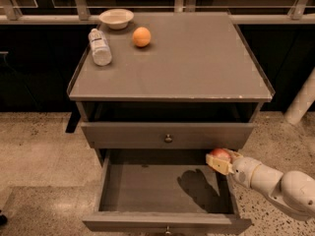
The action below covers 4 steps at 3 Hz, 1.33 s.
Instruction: Pick apple from middle drawer and place on counter
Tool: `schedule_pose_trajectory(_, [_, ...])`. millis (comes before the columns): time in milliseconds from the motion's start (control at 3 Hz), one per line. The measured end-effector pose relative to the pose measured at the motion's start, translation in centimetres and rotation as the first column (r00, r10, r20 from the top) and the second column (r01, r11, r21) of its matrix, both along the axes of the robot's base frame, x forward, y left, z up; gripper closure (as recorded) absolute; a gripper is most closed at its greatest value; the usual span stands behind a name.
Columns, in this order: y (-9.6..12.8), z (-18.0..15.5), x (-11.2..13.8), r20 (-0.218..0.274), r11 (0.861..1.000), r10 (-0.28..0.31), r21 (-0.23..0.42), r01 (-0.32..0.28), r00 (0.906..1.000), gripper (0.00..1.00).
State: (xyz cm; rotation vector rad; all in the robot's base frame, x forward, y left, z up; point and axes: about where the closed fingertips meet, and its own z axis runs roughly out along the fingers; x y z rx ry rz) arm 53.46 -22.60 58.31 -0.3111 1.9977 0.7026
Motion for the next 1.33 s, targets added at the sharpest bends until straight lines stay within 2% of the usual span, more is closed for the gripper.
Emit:
schedule_pose_trajectory(333, [0.0,0.0,0.0,0.000,1.000,0.000,0.000,0.000,1.0000,1.00])
schedule_pose_trajectory(667, [1.1,2.8,-1.3,0.034,0.999,0.004,-0.035,-0.003,0.9994,1.00])
schedule_pose_trajectory(1000, [4.7,10.5,-4.7,0.123,0.990,0.021,-0.144,-0.004,0.9921,1.00])
schedule_pose_trajectory(1333, [6.8,18.3,-6.2,0.188,0.972,0.018,-0.234,0.026,0.9820,1.00])
